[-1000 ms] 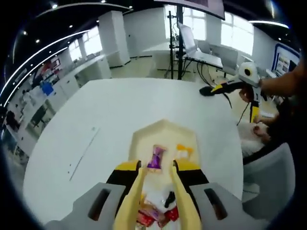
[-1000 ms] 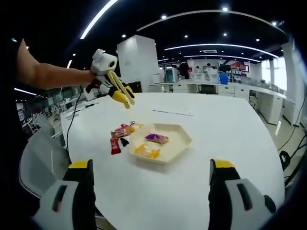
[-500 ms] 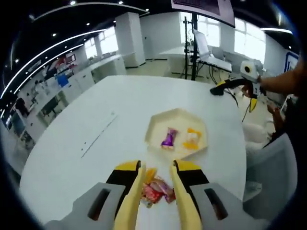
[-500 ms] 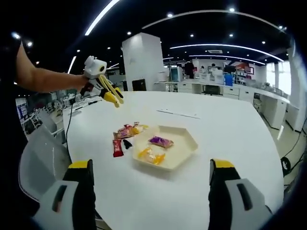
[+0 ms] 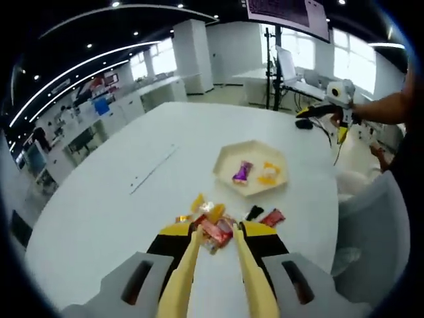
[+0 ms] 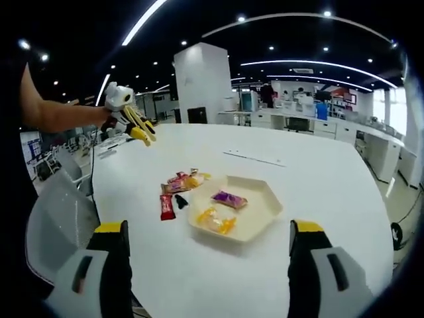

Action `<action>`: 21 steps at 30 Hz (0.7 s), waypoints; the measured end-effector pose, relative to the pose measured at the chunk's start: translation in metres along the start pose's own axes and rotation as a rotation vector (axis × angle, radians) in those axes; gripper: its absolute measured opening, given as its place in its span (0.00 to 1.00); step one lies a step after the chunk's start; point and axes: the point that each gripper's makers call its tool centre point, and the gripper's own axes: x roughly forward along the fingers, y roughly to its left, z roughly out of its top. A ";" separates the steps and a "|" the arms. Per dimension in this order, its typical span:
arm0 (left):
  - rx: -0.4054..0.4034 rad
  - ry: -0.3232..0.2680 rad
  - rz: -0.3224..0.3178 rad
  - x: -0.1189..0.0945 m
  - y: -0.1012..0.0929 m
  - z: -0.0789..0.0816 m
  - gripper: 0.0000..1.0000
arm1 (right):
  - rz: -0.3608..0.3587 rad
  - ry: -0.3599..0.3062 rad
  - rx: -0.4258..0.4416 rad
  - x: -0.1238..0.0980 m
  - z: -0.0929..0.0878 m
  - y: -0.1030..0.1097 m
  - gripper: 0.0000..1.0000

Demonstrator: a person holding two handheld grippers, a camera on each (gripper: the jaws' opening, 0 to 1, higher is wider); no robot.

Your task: Place the target food into the container with the food tongs after gripping and lifting it, then release it inside without dropping or visibly crushing the food.

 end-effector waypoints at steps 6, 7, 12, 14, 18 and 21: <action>0.019 0.026 0.031 -0.010 -0.001 -0.020 0.23 | 0.002 0.000 -0.004 0.004 0.002 0.002 0.99; 0.020 0.030 0.033 -0.011 -0.003 -0.024 0.23 | 0.003 -0.001 -0.006 0.005 0.003 0.003 0.99; 0.007 0.030 0.037 -0.016 -0.009 -0.037 0.23 | 0.011 -0.002 -0.010 0.009 0.002 0.007 0.99; 0.008 0.040 0.031 -0.017 -0.012 -0.042 0.23 | 0.017 0.006 -0.010 0.012 0.000 0.009 0.99; 0.013 0.043 0.023 -0.019 -0.015 -0.045 0.24 | 0.022 0.006 -0.010 0.014 0.000 0.010 0.99; 0.024 0.031 0.014 -0.019 -0.020 -0.042 0.24 | 0.027 0.006 -0.011 0.016 0.001 0.012 0.99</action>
